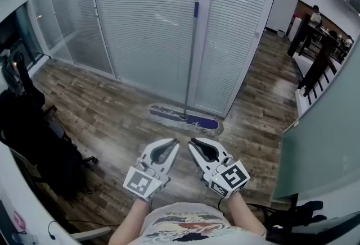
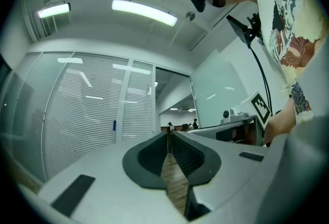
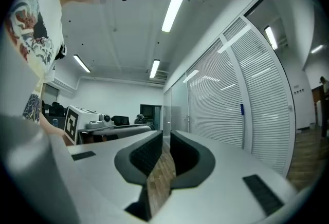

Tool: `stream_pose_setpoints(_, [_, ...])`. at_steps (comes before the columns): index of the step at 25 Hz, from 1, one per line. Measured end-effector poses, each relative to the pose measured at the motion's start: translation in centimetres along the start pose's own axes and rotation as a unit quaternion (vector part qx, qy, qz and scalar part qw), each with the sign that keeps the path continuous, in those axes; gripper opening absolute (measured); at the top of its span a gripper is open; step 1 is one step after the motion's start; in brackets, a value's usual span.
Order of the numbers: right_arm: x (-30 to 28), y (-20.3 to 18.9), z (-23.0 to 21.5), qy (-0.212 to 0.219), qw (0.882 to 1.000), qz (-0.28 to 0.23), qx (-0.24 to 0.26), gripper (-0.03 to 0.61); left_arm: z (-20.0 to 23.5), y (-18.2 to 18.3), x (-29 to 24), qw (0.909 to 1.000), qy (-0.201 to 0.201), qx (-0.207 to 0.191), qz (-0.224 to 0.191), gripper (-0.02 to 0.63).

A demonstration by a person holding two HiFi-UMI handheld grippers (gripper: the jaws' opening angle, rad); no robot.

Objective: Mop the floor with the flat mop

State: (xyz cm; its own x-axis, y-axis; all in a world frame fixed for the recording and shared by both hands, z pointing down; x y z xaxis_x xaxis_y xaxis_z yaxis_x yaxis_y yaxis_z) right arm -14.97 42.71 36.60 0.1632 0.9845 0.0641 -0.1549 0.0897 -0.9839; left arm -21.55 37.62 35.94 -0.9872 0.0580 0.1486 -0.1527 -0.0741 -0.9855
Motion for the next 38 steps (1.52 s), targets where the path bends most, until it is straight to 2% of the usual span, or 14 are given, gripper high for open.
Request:
stream_pose_setpoints(5, [0.0, -0.1, -0.1, 0.006, 0.999, -0.007, -0.033, 0.055, -0.2, -0.5, 0.1, 0.9998, -0.018, 0.005, -0.006, 0.031])
stream_pose_setpoints(9, [-0.1, -0.3, -0.2, -0.006, 1.0, 0.005, -0.029, 0.055, -0.3, -0.8, -0.2, 0.9995, -0.032, 0.007, -0.001, 0.031])
stream_pose_setpoints(16, [-0.9, -1.5, -0.7, -0.016, 1.0, 0.016, -0.019, 0.055, 1.4, -2.4, -0.4, 0.9992, -0.016, 0.026, 0.025, 0.031])
stream_pose_setpoints(20, [-1.7, -3.3, -2.3, -0.018, 0.999, 0.029, -0.037, 0.055, 2.8, -3.5, -0.9, 0.9986, -0.005, 0.033, 0.042, 0.031])
stream_pose_setpoints(27, [-6.4, -5.4, -8.3, 0.012, 0.999, 0.013, -0.046, 0.055, 7.8, -4.8, -6.2, 0.9974, 0.019, 0.033, 0.061, 0.031])
stream_pose_setpoints(31, [-8.6, -5.7, -13.7, 0.023, 0.999, 0.003, -0.039, 0.055, 9.9, -4.3, -11.6, 0.9981, 0.015, 0.02, 0.057, 0.031])
stream_pose_setpoints(38, [-12.2, -7.4, -23.8, 0.032, 0.998, -0.002, -0.05, 0.055, 14.3, -6.0, -21.3, 0.9962, 0.02, 0.019, 0.083, 0.031])
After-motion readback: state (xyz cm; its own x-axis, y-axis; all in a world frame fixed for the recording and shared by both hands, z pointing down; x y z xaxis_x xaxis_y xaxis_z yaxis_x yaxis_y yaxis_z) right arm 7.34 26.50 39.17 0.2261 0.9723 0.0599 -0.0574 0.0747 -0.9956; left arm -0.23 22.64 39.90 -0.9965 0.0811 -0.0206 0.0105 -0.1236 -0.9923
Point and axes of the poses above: the fingertips, and each gripper's own axes: x backward along the fingers, z to its left, y out of its top, the point moved 3 cm from there along x, backward along the fingers, and after that the axes turned 10 degrees about x, right-handed, at the moved point
